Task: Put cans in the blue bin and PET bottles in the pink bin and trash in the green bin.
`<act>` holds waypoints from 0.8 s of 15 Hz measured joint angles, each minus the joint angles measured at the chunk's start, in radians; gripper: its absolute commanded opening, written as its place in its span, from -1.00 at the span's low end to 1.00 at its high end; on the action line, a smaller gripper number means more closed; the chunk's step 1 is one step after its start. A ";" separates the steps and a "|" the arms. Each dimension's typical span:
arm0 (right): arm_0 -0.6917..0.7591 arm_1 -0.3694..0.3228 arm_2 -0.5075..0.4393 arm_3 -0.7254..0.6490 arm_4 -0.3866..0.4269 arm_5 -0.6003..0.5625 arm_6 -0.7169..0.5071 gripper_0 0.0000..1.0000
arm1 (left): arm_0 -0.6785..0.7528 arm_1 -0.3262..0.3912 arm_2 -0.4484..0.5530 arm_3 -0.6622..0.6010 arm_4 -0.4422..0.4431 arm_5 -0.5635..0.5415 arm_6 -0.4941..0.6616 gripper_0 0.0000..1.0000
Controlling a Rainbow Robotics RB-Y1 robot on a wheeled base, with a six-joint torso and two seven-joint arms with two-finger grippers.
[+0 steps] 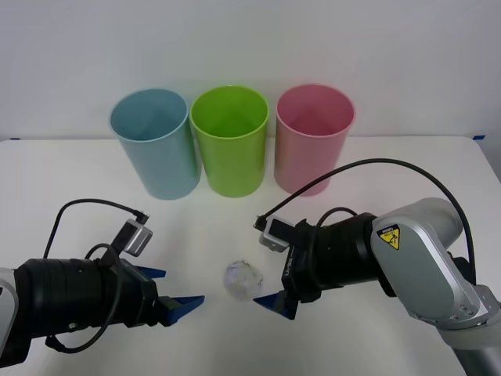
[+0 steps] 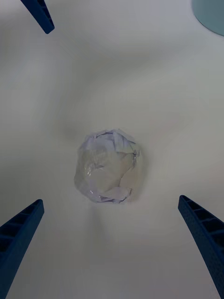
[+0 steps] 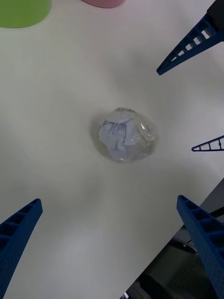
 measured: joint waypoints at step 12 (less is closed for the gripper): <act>0.000 0.000 0.000 0.000 0.000 0.000 0.000 1.00 | 0.038 0.003 0.057 -0.023 0.052 0.002 -0.026 1.00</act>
